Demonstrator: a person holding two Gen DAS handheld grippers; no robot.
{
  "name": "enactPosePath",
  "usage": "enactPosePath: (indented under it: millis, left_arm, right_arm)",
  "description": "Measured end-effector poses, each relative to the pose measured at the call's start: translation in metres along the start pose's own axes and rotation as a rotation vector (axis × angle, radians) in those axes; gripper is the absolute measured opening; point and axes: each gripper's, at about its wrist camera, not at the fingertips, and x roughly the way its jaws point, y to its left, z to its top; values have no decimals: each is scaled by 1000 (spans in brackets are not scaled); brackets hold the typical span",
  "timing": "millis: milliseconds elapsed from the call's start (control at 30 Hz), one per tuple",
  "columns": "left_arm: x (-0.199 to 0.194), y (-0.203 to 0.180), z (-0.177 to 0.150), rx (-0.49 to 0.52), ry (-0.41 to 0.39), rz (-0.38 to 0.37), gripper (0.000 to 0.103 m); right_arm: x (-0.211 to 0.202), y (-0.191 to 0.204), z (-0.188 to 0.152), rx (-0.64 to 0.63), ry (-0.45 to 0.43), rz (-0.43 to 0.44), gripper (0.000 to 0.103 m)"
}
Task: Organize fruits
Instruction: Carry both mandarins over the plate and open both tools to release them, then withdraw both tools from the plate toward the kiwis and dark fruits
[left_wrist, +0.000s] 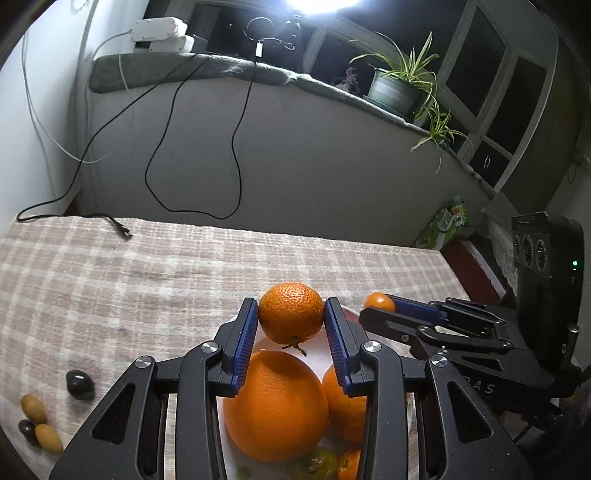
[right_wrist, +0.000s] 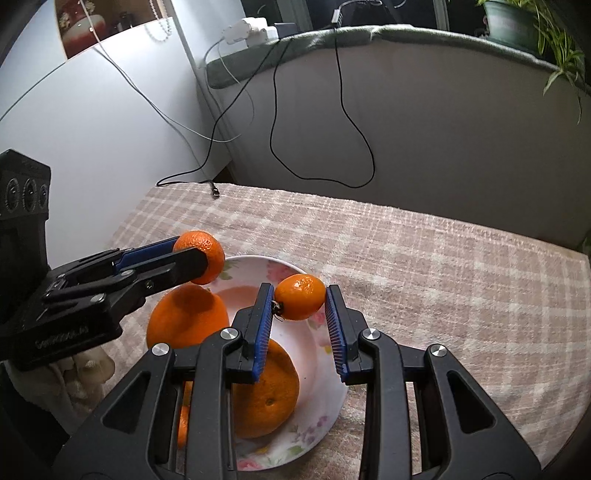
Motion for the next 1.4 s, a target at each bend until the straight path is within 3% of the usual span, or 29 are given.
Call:
enactPosePath:
  millis: [633, 800, 1033, 1100, 1400]
  left_arm:
    - [6, -6, 2, -1, 18, -9, 37]
    - [3, -7, 2, -2, 13, -12, 43]
    - [-8, -7, 2, -6, -8, -8, 43]
    - [-12, -6, 2, -8, -14, -6, 43]
    - [-36, -7, -5, -9, -41, 2, 43]
  right_arm:
    - [7, -2, -1, 4, 20, 4, 32]
    - [2, 0, -2, 1, 8, -3, 54]
    - [-7, -2, -4, 16, -3, -15, 56]
    - [-10, -2, -4, 19, -9, -18, 62]
    - [-28, 12, -8, -6, -28, -41, 69]
